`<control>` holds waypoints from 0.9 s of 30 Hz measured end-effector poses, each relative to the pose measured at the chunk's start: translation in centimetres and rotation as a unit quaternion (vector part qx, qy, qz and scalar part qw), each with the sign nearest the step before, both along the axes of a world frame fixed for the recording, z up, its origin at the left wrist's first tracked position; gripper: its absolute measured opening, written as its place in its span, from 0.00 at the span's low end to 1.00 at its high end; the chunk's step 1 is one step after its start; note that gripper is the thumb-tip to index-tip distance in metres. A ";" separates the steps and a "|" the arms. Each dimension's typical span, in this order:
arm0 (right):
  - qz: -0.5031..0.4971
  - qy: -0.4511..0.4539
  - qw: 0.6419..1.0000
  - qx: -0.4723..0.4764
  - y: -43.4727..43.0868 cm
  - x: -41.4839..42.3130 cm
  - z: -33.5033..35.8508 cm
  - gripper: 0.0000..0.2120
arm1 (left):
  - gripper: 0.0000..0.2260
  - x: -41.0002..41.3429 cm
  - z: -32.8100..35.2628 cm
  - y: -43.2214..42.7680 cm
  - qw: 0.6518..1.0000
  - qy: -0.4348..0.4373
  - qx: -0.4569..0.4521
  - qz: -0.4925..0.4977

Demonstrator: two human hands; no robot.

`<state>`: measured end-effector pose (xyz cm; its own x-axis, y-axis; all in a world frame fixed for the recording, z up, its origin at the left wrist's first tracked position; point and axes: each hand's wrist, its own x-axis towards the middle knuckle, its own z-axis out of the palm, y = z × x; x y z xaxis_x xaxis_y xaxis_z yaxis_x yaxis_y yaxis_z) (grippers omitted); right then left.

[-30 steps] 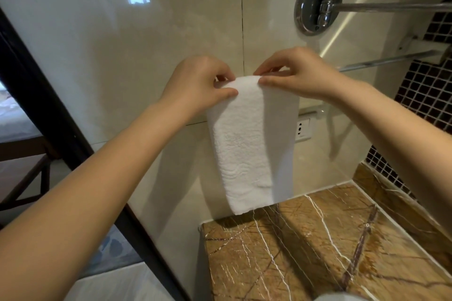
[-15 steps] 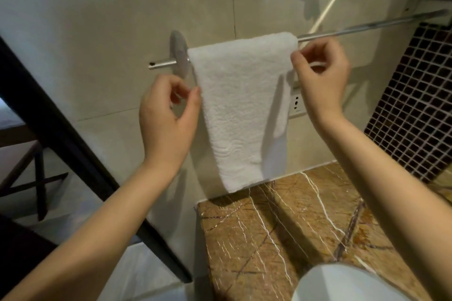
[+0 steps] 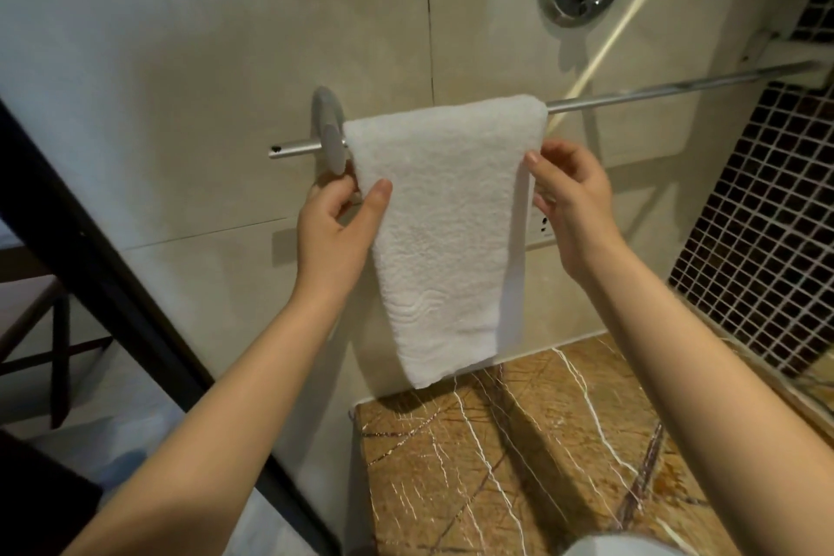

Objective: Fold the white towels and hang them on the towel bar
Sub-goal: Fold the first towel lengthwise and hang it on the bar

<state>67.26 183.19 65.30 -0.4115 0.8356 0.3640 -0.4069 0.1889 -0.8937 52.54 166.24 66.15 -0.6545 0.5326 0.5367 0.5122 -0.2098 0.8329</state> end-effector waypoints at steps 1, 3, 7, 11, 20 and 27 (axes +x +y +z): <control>0.002 0.000 1.000 -0.001 0.1 0.1 -0.2 0.05 | 0.02 -0.1 0.0 0.1 1.000 -0.003 0.004 -0.002; 0.023 -0.006 1.000 0.008 0.4 0.3 -0.5 0.04 | 0.04 -0.3 -0.1 0.3 1.000 -0.007 0.012 -0.006; 0.085 -0.044 0.995 0.018 0.9 0.6 -0.5 0.08 | 0.07 -0.6 -0.5 0.8 0.999 -0.023 0.033 -0.017; 0.114 -0.059 0.991 0.032 1.2 0.2 -0.1 0.13 | 0.10 -1.1 -0.7 1.2 0.998 -0.039 0.038 -0.022; 0.066 -0.050 0.996 0.041 1.6 -0.4 -1.0 0.08 | 0.21 -1.4 -1.4 1.7 0.997 -0.027 0.077 -0.005; 0.099 -0.051 0.993 0.039 1.1 0.2 -2.6 0.10 | 0.06 -0.6 -3.6 1.0 0.997 -0.062 0.031 -0.034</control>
